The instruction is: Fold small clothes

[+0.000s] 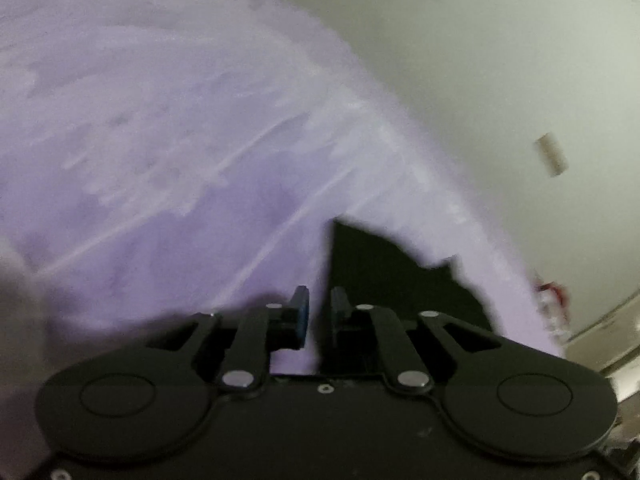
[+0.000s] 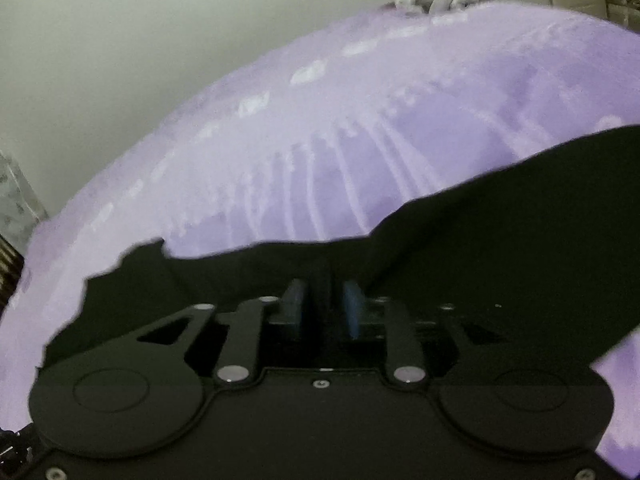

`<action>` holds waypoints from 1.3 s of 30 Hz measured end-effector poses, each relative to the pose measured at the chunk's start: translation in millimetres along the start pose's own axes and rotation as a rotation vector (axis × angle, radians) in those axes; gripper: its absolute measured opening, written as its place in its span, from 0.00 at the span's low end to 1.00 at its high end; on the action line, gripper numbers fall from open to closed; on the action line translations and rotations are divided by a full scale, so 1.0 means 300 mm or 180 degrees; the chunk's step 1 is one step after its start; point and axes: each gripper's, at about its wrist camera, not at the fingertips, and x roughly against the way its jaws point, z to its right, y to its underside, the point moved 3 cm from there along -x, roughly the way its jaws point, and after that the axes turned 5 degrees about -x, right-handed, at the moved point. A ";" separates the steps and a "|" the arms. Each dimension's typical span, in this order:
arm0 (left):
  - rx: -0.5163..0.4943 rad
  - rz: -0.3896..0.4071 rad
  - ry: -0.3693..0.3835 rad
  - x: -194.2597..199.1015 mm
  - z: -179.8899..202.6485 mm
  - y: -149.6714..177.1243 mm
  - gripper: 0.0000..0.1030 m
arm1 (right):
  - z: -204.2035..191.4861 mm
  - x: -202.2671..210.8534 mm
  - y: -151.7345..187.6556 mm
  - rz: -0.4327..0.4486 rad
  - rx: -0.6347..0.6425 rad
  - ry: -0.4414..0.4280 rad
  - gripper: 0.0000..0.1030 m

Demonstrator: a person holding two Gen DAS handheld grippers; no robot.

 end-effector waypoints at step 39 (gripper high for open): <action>-0.0847 -0.0714 -0.0256 0.027 0.191 0.215 0.42 | 1.040 0.506 -0.145 0.0979 -0.2082 0.0913 0.36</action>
